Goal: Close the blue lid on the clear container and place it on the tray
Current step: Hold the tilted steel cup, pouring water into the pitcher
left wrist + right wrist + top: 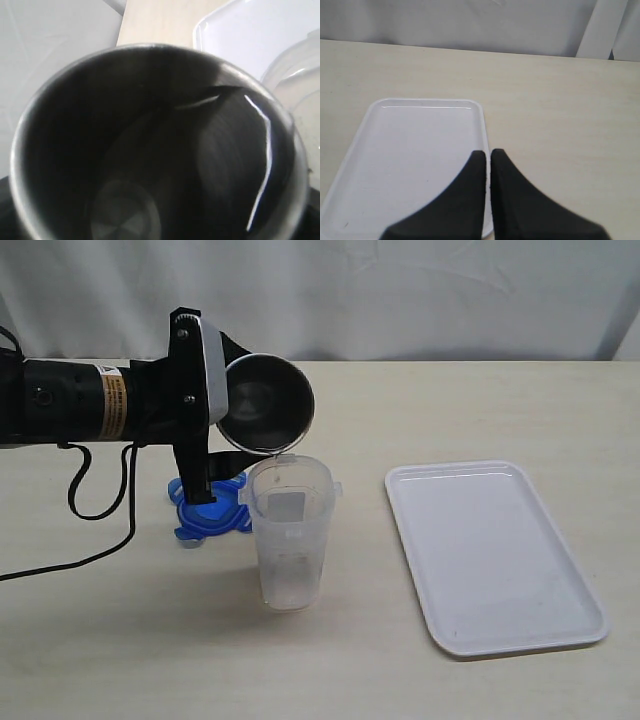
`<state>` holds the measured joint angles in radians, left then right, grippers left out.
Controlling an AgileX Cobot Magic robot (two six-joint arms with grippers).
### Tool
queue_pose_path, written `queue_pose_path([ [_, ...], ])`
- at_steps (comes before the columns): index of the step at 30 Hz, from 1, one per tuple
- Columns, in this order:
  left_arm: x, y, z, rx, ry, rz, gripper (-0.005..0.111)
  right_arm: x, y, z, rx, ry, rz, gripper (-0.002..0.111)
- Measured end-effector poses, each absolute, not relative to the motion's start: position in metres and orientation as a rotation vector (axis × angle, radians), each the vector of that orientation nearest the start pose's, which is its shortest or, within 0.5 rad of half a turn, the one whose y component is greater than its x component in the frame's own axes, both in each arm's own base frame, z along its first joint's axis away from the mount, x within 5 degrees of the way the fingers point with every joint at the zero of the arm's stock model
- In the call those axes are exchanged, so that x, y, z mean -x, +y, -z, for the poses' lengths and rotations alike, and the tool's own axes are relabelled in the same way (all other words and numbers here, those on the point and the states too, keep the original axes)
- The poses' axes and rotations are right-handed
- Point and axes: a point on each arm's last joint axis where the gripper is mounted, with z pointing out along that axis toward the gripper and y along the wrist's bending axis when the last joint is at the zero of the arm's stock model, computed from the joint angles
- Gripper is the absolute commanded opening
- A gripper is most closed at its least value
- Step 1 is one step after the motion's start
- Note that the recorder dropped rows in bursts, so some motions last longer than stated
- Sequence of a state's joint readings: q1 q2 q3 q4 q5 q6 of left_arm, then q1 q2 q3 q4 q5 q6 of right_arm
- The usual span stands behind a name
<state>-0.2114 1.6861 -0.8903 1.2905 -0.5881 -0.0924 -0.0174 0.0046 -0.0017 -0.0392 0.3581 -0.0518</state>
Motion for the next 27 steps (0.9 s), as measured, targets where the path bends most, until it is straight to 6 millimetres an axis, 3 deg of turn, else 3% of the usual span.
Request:
queue_pose_path([
  [27,-0.3245,-0.1191,-0.2140,-1.564,1.260,-0.067,0.000,-0.0533,-0.0022,-0.1813,0.056,1.844,0.087,0.004],
])
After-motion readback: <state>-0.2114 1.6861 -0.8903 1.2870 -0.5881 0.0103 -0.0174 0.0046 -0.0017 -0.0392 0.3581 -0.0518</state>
